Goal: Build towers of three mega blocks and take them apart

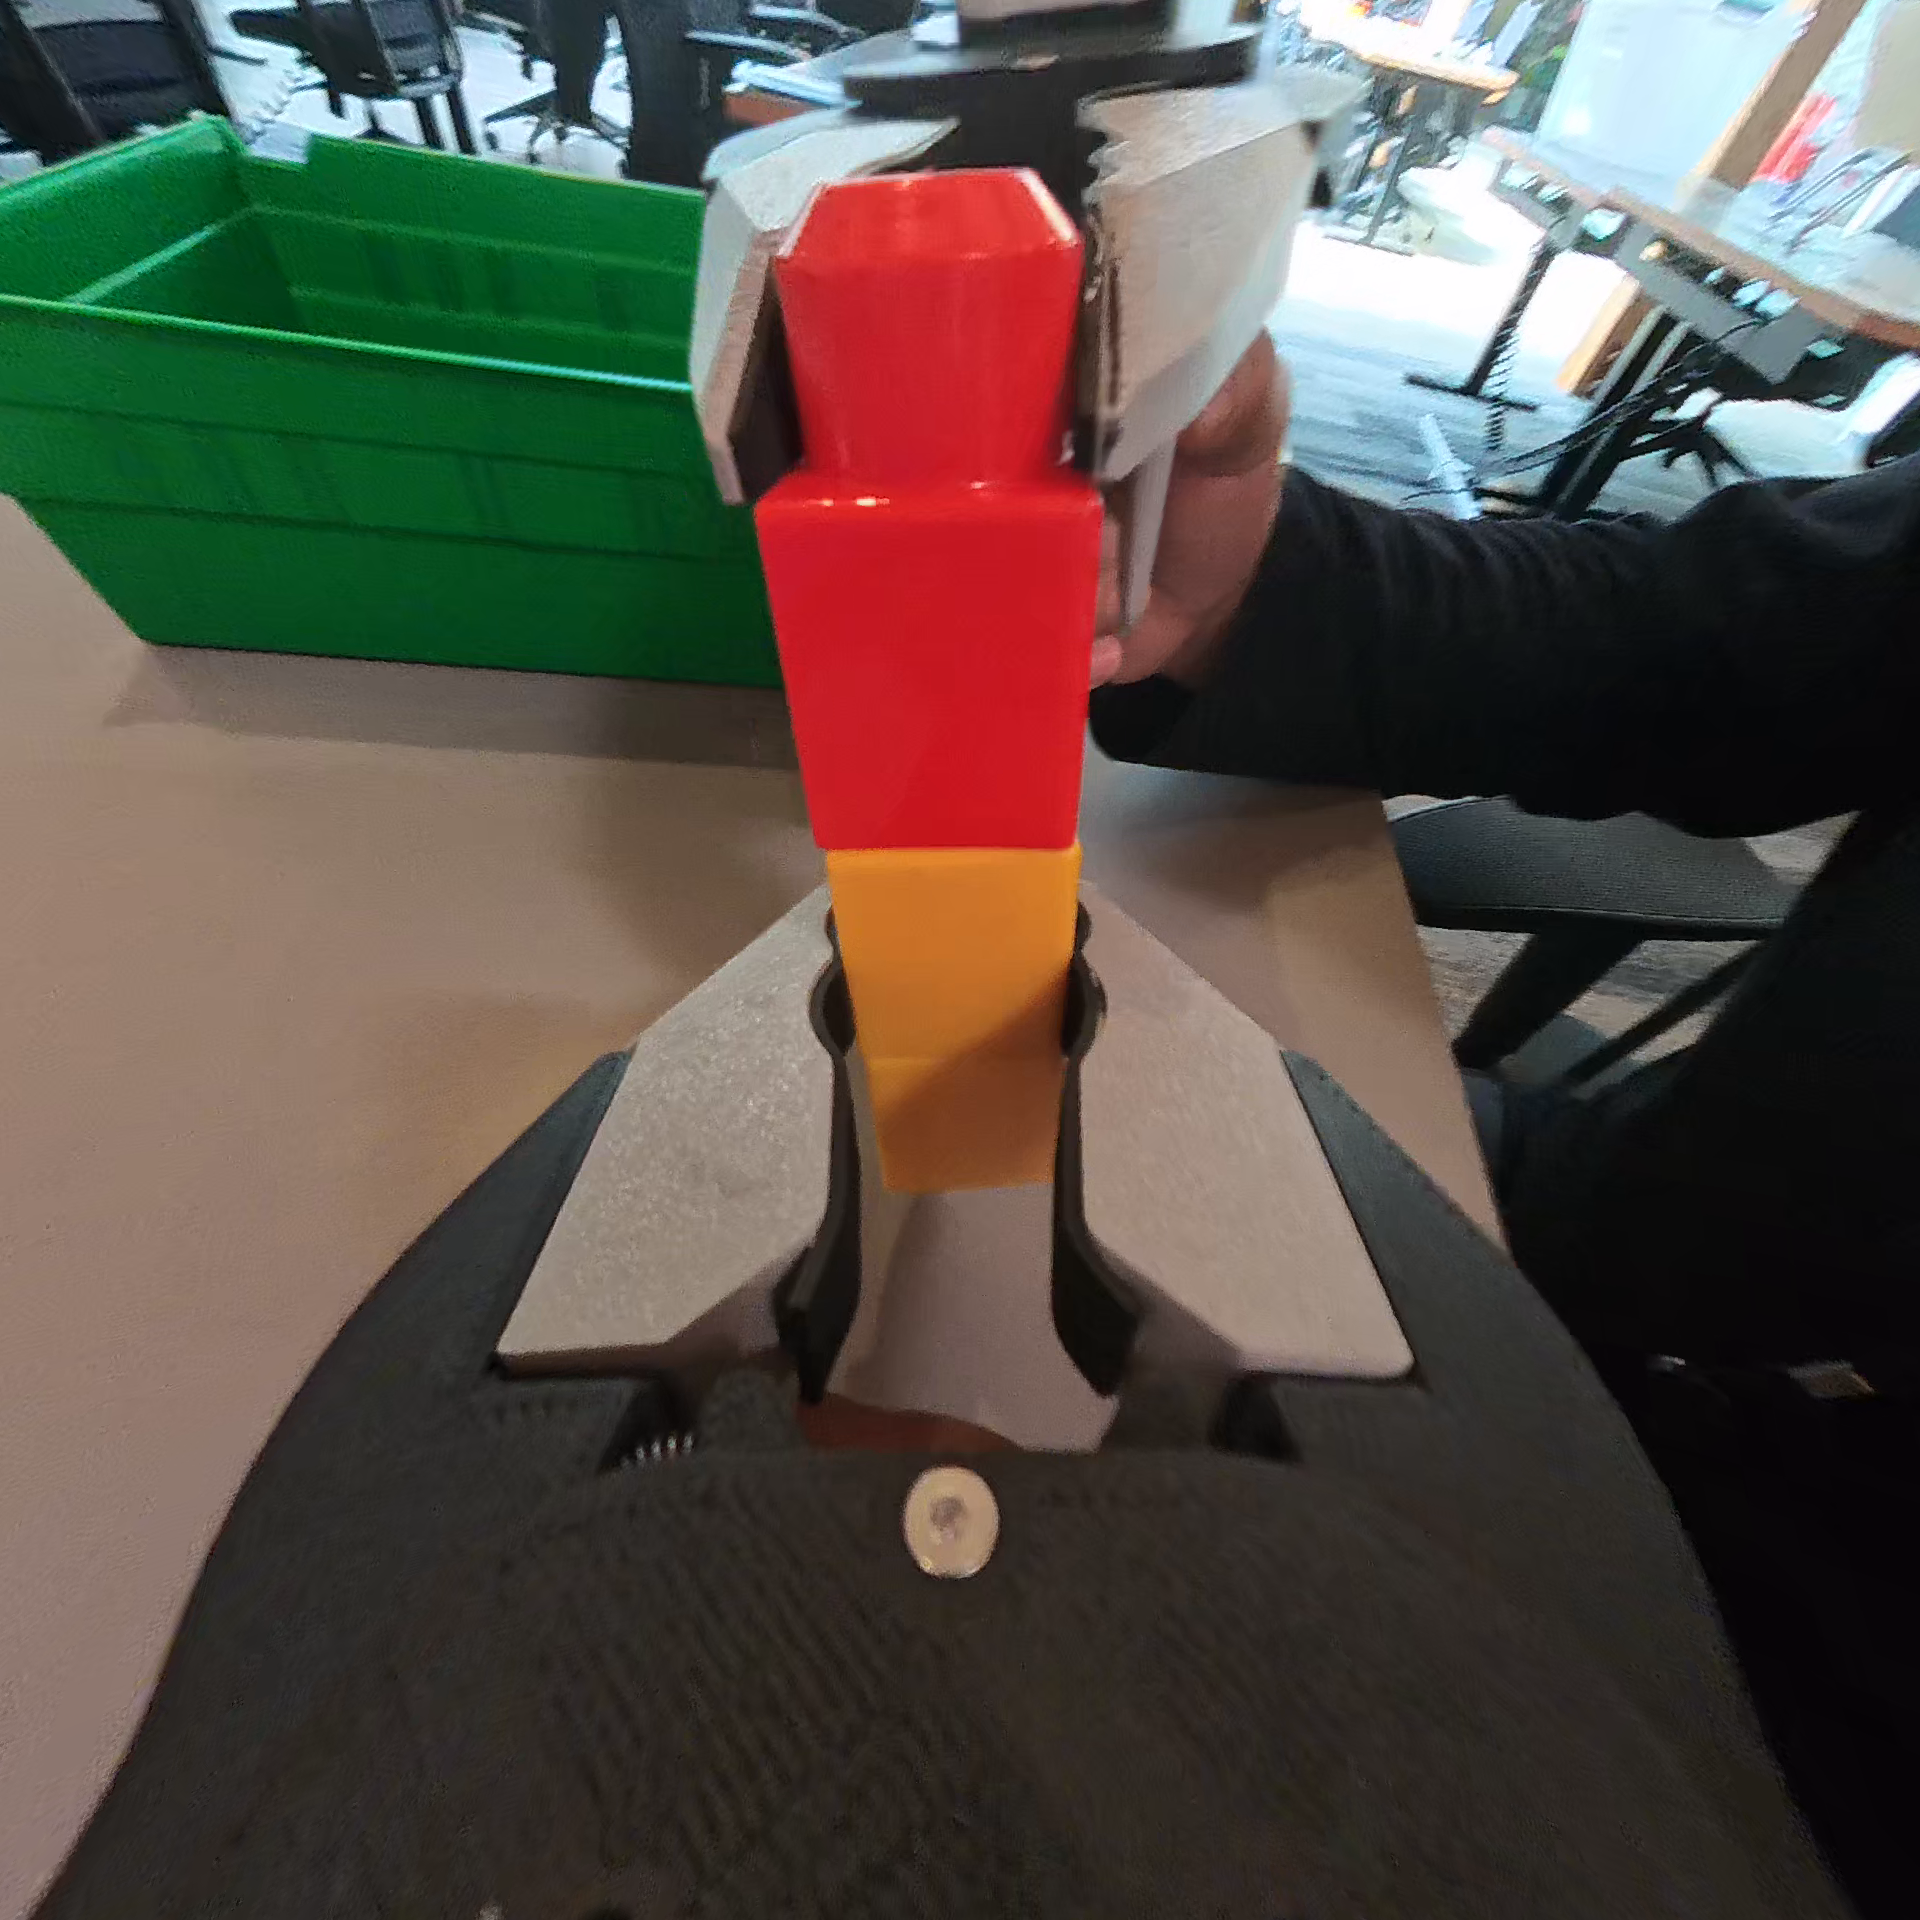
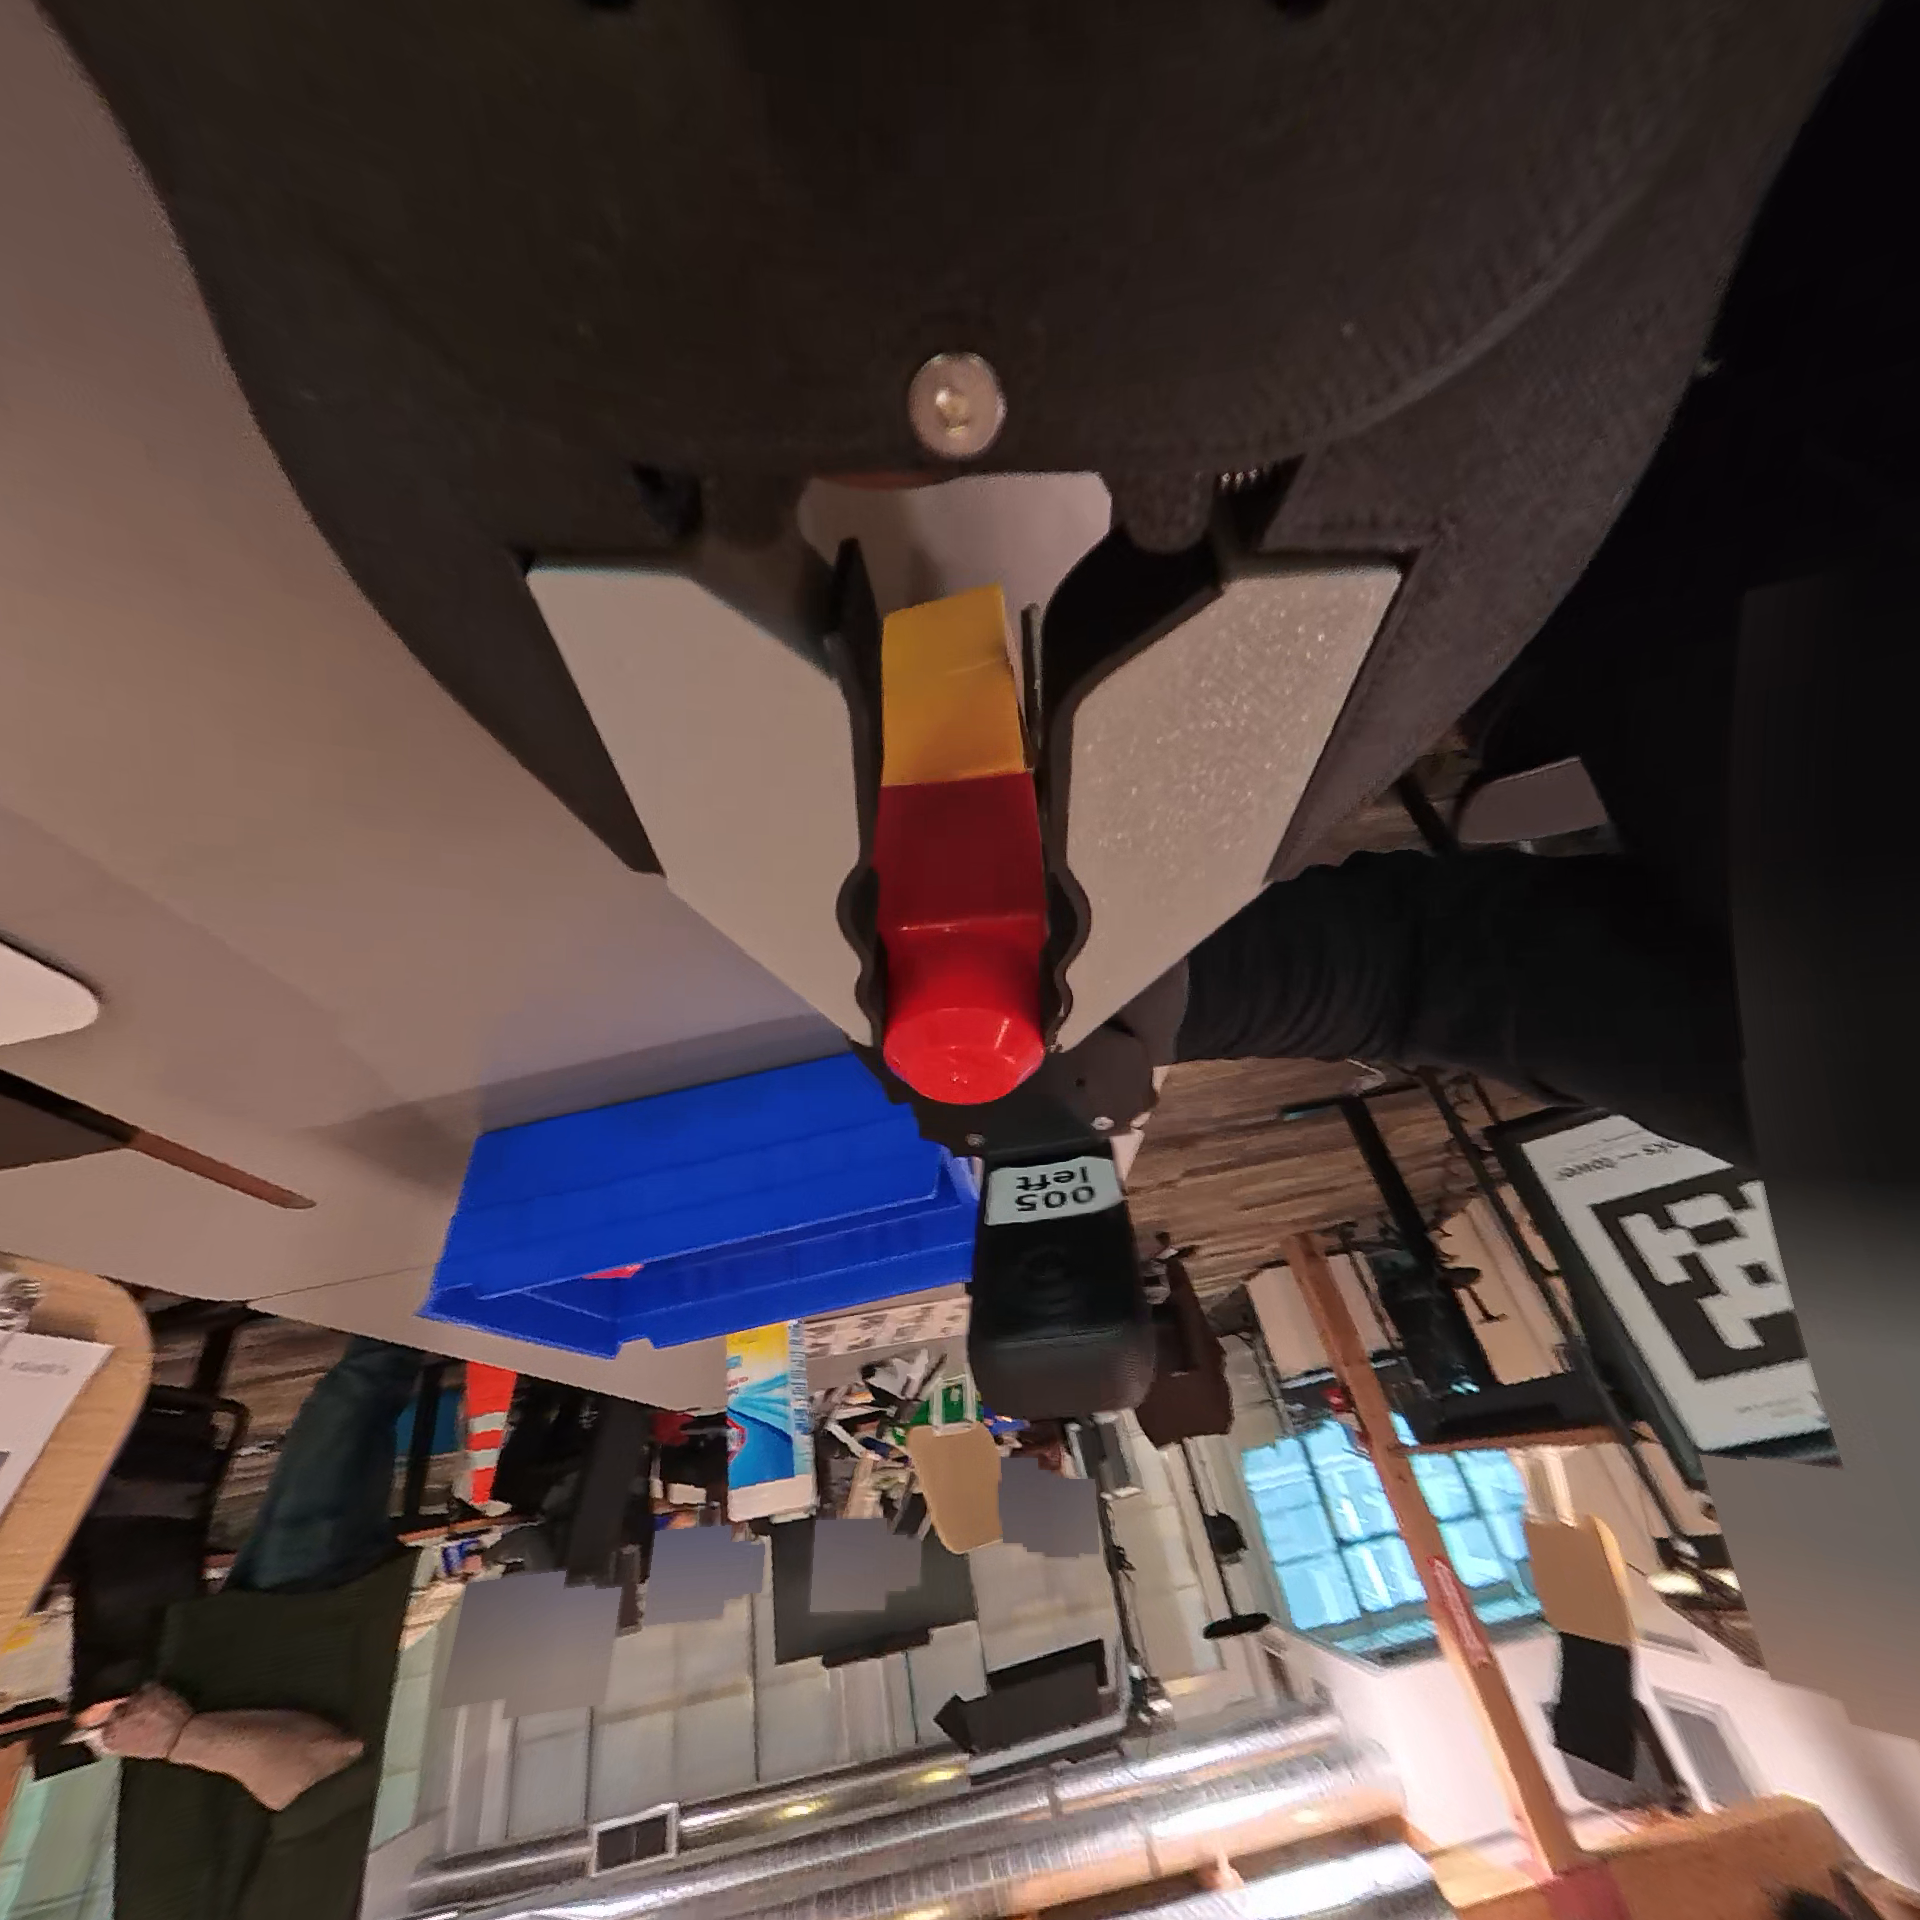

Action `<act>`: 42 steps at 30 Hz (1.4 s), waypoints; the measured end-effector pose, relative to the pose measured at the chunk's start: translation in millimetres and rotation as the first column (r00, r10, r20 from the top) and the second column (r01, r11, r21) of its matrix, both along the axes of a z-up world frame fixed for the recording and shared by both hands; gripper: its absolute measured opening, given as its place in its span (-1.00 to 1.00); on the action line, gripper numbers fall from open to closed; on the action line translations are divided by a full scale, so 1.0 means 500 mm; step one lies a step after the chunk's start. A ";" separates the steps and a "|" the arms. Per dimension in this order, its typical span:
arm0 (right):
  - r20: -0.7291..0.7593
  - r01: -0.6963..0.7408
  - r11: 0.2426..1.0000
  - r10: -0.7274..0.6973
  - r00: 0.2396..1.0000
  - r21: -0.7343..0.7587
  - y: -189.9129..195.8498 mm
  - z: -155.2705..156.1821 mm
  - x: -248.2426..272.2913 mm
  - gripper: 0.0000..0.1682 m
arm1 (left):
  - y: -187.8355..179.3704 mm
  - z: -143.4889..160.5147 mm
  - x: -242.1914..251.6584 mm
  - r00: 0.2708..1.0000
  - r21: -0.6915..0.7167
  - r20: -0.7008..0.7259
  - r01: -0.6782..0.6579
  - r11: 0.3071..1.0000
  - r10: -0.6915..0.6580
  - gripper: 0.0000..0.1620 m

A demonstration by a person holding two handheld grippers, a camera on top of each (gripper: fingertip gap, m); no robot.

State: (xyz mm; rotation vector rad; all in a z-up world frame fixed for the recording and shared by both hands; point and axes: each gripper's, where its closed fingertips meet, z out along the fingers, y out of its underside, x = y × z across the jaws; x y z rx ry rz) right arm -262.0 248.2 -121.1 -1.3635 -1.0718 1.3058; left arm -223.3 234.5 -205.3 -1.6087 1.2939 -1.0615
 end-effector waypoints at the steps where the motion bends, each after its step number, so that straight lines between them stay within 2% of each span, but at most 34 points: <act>1: -0.017 -0.030 0.999 0.030 0.999 -0.020 -0.006 0.004 0.002 -0.69 | -0.009 0.006 0.001 1.000 -0.018 0.018 0.026 0.999 -0.026 -0.55; 3: -0.055 -0.079 0.996 0.076 0.996 -0.050 -0.014 0.012 0.006 -0.69 | -0.021 0.017 0.002 0.997 -0.048 0.052 0.061 0.997 -0.059 -0.55; 6: -0.050 -0.079 0.996 0.077 0.996 -0.042 -0.013 0.010 0.006 -0.69 | -0.021 0.016 0.001 0.997 -0.058 0.051 0.064 0.996 -0.062 -0.55; 11: 0.019 0.008 0.998 -0.009 1.000 0.057 -0.008 0.001 -0.004 -0.69 | -0.008 0.002 0.000 1.000 -0.018 0.011 0.023 1.000 -0.023 -0.55; 21: 0.012 -0.026 0.999 0.027 1.000 -0.021 -0.004 -0.006 -0.001 -0.68 | -0.006 -0.003 0.000 1.000 -0.025 0.005 0.027 0.999 -0.027 -0.55; 24: -0.061 -0.016 0.999 0.015 0.998 -0.029 0.000 0.010 -0.003 -0.69 | -0.009 0.012 -0.004 0.998 -0.059 0.042 0.046 0.997 -0.044 -0.55; 25: -0.071 -0.013 0.999 0.010 0.997 -0.040 0.003 0.009 -0.006 -0.67 | -0.007 0.012 -0.007 0.998 -0.061 0.040 0.045 0.997 -0.042 -0.55; 27: -0.045 0.002 0.997 -0.005 0.999 -0.071 0.014 -0.007 -0.012 -0.36 | -0.001 0.005 -0.013 0.999 -0.043 0.024 0.032 0.999 -0.031 -0.55; 31: 0.030 -0.081 0.988 0.085 0.996 -0.132 -0.001 -0.048 -0.029 -0.41 | -0.001 0.000 -0.010 0.999 -0.055 0.023 0.035 0.998 -0.033 -0.55; 32: 0.045 -0.094 0.989 0.099 0.994 -0.116 -0.006 -0.054 -0.031 -0.56 | -0.001 -0.004 -0.009 0.999 -0.054 0.015 0.033 0.998 -0.033 -0.55; 39: 0.112 -0.038 0.999 0.038 0.993 0.003 -0.007 -0.059 -0.034 -0.60 | -0.001 -0.016 -0.005 0.999 -0.083 0.014 0.034 0.996 -0.033 -0.53; 42: 0.087 -0.008 1.000 0.007 0.996 0.015 0.001 -0.047 -0.029 -0.60 | 0.010 -0.033 -0.009 1.000 -0.080 -0.024 0.008 0.997 -0.010 -0.36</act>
